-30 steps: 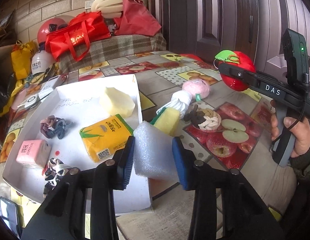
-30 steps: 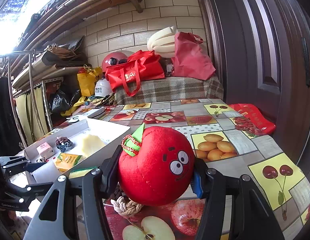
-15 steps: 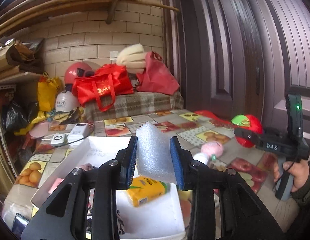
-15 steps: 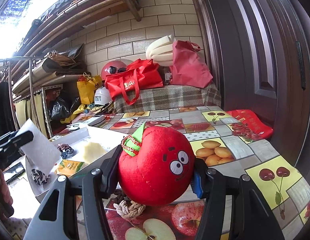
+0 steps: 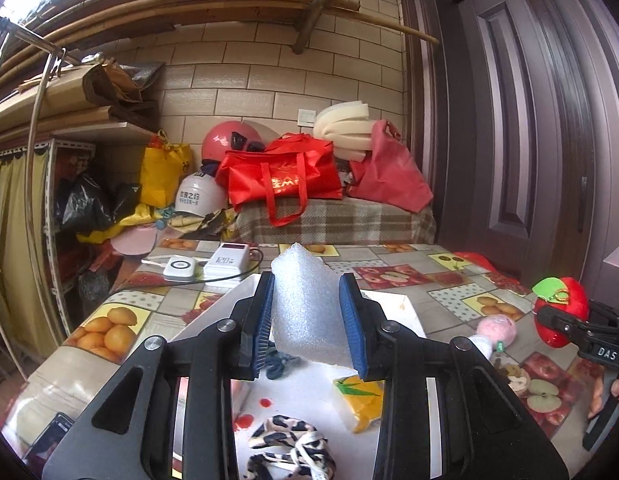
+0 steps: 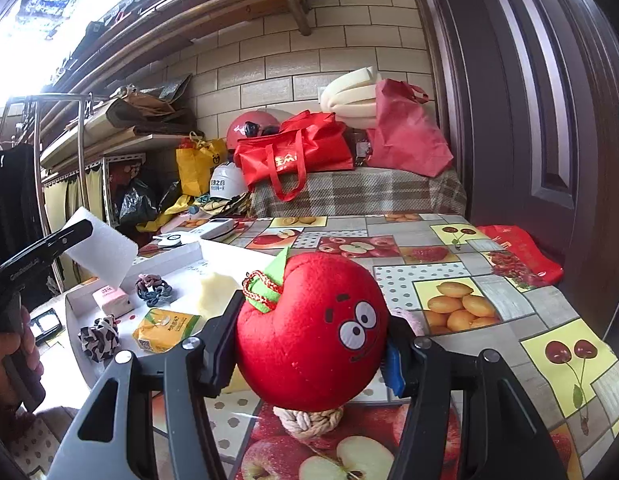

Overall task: Organize soft objects
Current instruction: 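Carry the foam strip and red apple plush over the white box with both tools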

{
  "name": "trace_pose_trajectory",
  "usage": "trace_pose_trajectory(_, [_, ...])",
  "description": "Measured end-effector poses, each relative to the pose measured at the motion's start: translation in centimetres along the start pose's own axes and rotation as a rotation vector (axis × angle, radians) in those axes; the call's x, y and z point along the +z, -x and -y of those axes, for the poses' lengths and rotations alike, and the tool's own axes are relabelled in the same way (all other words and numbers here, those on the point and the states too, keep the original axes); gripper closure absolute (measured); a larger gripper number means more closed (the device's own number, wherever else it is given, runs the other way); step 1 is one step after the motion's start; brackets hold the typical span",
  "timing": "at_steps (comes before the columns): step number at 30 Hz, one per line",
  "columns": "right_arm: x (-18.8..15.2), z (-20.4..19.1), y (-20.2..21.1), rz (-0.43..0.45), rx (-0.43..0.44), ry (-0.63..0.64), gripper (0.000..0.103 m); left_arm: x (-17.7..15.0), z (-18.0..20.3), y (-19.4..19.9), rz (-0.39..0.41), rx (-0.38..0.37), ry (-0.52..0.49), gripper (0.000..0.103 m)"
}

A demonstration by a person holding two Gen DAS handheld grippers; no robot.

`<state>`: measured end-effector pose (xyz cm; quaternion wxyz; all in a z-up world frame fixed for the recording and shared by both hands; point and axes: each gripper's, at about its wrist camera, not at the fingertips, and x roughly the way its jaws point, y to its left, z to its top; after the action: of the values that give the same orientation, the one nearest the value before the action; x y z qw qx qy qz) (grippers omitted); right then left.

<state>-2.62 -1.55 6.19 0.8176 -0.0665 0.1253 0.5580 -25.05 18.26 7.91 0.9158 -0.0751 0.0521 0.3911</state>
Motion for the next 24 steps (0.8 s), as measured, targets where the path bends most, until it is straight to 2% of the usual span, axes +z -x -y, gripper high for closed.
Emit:
trace_pose_trajectory(4, [0.0,-1.7,-0.6,-0.008,0.038,0.032,0.045,-0.4,-1.6,-1.1,-0.028,0.036,0.035,0.071])
trace_pose_trajectory(8, [-0.1,-3.8,-1.5,-0.032,0.081,0.064,0.045,-0.4,-2.0,-1.3,-0.022,0.057,0.033,0.071])
trace_pose_trajectory(14, [-0.2,-7.4,-2.7,-0.05,0.166,0.121,0.045,-0.5,-2.5,-2.2,-0.043,0.069,0.024,0.071])
trace_pose_trajectory(24, [-0.3,-12.0,-5.4,-0.128,0.309,0.185,0.045,-0.4,-4.0,-3.2,-0.066,0.075,0.057,0.071])
